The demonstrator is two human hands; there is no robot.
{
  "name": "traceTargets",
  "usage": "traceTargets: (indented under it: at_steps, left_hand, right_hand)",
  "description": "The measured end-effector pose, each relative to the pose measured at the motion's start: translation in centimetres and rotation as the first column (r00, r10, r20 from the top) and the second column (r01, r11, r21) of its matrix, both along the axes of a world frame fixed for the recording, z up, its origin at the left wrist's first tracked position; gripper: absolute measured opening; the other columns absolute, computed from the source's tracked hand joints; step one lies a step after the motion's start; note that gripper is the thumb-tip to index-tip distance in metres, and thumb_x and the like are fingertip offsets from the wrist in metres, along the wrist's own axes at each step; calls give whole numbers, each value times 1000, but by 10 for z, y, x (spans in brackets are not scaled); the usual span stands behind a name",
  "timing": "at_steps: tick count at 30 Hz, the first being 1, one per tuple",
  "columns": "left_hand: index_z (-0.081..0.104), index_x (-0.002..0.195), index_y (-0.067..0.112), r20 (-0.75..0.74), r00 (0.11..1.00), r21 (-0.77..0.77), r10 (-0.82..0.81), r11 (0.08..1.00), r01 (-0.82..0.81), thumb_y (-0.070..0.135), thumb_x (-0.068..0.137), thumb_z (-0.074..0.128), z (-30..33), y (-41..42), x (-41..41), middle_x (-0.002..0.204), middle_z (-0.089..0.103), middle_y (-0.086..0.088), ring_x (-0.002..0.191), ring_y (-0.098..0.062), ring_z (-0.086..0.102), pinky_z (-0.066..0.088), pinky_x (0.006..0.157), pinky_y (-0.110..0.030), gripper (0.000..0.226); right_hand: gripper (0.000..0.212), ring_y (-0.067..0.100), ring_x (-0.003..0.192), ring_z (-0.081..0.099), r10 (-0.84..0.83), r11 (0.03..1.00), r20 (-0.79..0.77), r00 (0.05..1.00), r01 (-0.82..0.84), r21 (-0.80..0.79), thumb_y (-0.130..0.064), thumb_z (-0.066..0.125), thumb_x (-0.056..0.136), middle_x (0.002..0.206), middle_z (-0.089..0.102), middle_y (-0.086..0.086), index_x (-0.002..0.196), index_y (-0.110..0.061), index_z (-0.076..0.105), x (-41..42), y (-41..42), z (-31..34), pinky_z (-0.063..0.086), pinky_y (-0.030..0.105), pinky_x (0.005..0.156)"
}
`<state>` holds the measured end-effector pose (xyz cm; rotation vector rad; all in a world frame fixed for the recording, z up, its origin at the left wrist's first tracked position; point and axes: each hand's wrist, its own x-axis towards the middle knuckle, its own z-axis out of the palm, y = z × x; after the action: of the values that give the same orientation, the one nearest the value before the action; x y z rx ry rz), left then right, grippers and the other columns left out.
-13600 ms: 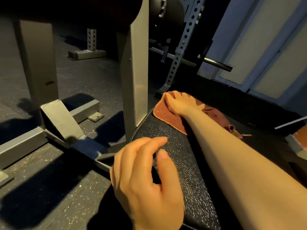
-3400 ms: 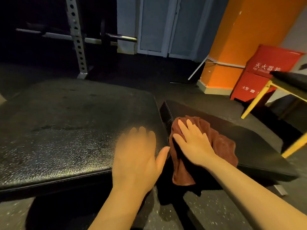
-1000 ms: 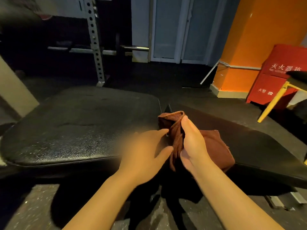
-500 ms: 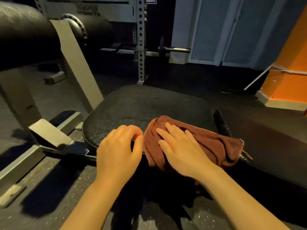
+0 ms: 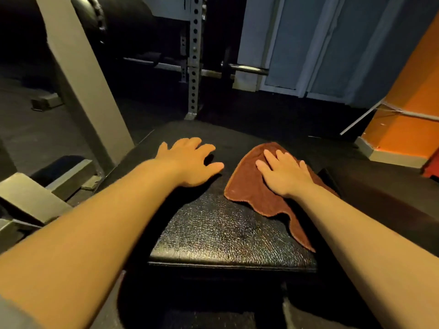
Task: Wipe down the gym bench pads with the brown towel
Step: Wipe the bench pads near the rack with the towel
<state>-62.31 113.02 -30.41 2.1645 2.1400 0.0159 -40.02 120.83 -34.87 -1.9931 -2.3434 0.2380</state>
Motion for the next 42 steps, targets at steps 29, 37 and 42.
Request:
traceTargets:
  at_steps: [29,37,42]
  left_hand:
    - [30,153,25,-60,994,-91,-96,992,91,64,89,33,-18,126,-22,158,34,-12,147,-34,26,18,114,-63,75]
    - [17,157,27,-63,991,-201,-115,974,100,65,90,30,-11,128,-24,160,25,-14,149,-35,17,11,116,-63,79]
    - [18,157,26,-74,989,-193,-126,975,109,66,88,30,-13,133,-24,161,20,-11,149,-34,17,7,116,-58,81]
  right_hand:
    - [66,29,100,63,12,997,-22,1000,-13,-73,-63,21,93,106,68,3,117,-17,63,-8,135,10,40,43,86]
    - [63,31,99,63,15,985,29,999,-10,-173,-59,22,95,114,68,5,120,-19,63,-11,134,16,41,47,88]
    - [62,31,96,63,5,983,9,1000,-4,-184,-57,24,95,111,68,5,118,-17,64,-9,136,18,43,47,87]
